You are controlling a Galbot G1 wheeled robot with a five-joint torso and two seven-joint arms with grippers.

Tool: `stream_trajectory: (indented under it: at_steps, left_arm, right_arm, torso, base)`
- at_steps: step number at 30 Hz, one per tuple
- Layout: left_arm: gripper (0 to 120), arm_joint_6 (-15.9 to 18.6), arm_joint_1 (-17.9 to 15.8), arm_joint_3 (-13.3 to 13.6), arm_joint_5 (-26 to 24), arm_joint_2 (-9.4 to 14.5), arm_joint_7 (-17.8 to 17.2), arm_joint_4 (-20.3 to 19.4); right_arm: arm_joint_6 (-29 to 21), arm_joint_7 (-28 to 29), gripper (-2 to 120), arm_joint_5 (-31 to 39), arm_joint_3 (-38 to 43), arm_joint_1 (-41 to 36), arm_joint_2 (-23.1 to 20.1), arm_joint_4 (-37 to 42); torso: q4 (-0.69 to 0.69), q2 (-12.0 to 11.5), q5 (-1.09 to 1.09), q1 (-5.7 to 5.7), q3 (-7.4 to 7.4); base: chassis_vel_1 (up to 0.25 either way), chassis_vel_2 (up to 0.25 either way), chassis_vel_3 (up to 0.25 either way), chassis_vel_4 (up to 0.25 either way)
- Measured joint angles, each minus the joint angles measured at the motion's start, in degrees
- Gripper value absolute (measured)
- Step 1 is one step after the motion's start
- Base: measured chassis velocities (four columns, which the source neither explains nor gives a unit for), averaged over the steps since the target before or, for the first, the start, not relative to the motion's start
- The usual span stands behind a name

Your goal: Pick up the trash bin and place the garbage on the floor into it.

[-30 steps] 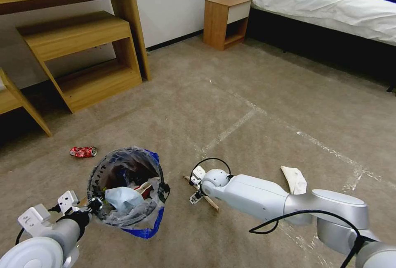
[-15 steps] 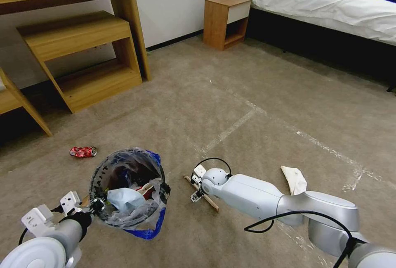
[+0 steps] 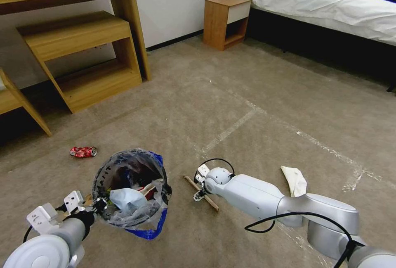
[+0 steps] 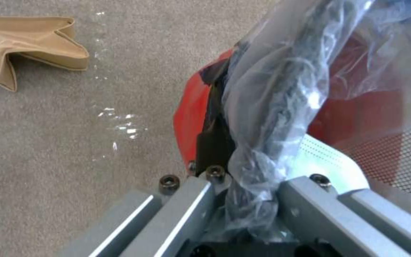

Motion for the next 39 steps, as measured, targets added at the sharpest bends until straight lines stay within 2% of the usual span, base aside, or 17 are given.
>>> stream_trajectory:
  at_steps: [2,4,16,25,27,29,31,33,35,37,39]
  left_arm:
    - [0,0.0,0.1,0.0,0.1,0.0,0.0,-0.1]
    - [0,0.0,0.1,0.0,0.1,0.0,0.0,-0.2]
    - [0,0.0,-0.2,0.3,0.1,0.7,0.1,-0.2]
    - [0,0.0,-0.6,0.5,0.2,0.6,-0.1,0.2]
    - [0,0.0,-0.5,0.5,0.3,0.4,-0.1,0.2]
    - [0,0.0,-0.5,0.5,0.4,0.3,-0.2,0.1]
    - [0,0.0,-0.3,0.6,0.6,-0.1,-0.2,0.0]
    - [0,0.0,-0.2,0.6,0.8,-0.1,-0.2,0.0]
    - [0,0.0,0.0,0.6,1.0,-0.3,-0.2,-0.1]
    - [0,0.0,0.1,0.6,1.1,-0.3,-0.2,-0.2]
    - [0,0.0,0.3,0.5,1.3,-0.4,-0.3,-0.2]
  right_arm:
    - [0.0,-0.2,80,0.0,0.2,-0.2,0.2,-0.3]
    - [0.0,-0.3,79,-0.1,0.4,-0.3,0.4,-0.5]
    - [0.0,-0.2,79,-0.4,1.5,-0.7,0.6,-1.4]
    - [0.0,1.5,79,0.5,1.2,-0.2,-0.6,1.0]
    - [0.0,2.3,72,1.0,1.1,1.0,-0.8,1.3]
    - [0.0,2.5,71,1.1,1.0,1.7,-0.8,1.5]
    - [0.0,2.8,59,2.1,0.7,2.9,-0.7,2.2]
    - [0.0,3.0,56,2.4,0.6,3.1,-0.7,2.4]
    - [0.0,3.1,45,2.7,0.6,3.5,-0.7,2.9]
    - [0.0,3.1,42,2.8,0.6,3.4,-0.7,3.0]
    - [0.0,3.1,30,2.8,0.8,2.9,-0.9,3.2]
  torso:
    - [0.0,0.1,0.0,0.0,-0.01]
    - [0.0,0.1,0.0,0.0,-0.02]
    - [0.03,0.0,0.02,-0.01,0.01]
    - [0.08,0.0,0.05,0.01,0.09]
    - [0.04,-0.1,0.01,0.02,0.11]
    - [0.02,-0.1,-0.06,0.02,0.08]
    - [0.03,-0.1,0.05,0.02,0.07]
    - [0.02,-0.1,0.02,0.02,0.07]
    - [0.04,0.0,0.0,0.02,0.03]
    - [0.04,0.0,0.02,0.02,0.04]
    - [0.03,0.0,0.01,0.02,0.03]
  base:
    - [0.0,0.0,0.0,0.0]
    - [0.0,0.0,0.0,0.0]
    - [0.0,0.0,0.0,0.0]
    - [0.0,0.0,0.0,0.0]
    - [0.0,0.0,0.0,0.0]
    - [0.0,0.0,0.0,0.0]
    - [0.0,0.0,0.0,0.0]
    - [0.0,0.0,0.0,0.0]
    - [0.0,0.0,0.0,0.0]
    - [0.0,0.0,0.0,0.0]
    - [0.0,0.0,0.0,0.0]
